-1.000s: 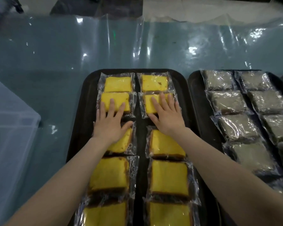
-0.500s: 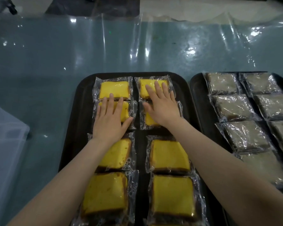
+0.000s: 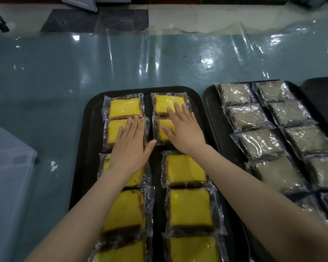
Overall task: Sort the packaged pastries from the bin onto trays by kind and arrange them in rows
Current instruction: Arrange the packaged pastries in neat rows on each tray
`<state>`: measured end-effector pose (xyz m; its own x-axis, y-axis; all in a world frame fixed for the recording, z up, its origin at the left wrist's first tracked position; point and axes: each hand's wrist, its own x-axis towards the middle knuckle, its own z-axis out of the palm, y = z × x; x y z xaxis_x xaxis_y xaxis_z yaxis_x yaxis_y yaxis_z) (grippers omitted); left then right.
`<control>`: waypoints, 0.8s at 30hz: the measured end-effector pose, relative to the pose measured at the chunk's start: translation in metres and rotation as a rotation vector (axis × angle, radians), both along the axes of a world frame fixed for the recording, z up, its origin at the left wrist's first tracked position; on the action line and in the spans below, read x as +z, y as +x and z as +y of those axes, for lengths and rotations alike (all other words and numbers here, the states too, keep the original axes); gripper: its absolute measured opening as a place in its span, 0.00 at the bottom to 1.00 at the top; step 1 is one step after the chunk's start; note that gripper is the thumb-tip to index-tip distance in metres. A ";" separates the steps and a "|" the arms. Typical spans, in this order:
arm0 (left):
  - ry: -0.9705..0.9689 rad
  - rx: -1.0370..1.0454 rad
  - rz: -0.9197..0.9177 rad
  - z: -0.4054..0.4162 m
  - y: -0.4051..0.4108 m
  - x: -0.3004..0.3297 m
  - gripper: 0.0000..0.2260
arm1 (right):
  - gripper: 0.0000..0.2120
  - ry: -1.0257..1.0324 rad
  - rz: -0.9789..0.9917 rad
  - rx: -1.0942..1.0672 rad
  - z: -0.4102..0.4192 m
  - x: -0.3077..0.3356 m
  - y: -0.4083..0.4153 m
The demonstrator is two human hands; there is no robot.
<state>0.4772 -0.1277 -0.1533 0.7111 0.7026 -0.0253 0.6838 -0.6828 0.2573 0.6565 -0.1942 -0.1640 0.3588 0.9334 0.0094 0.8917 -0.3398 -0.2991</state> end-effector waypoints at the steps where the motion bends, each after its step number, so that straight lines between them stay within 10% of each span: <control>1: -0.005 -0.021 -0.011 -0.013 -0.003 0.008 0.34 | 0.31 0.026 0.031 0.006 -0.017 0.006 -0.003; 24: -0.121 -0.204 -0.233 -0.315 0.065 0.062 0.30 | 0.24 0.148 0.340 -0.327 -0.420 0.038 0.078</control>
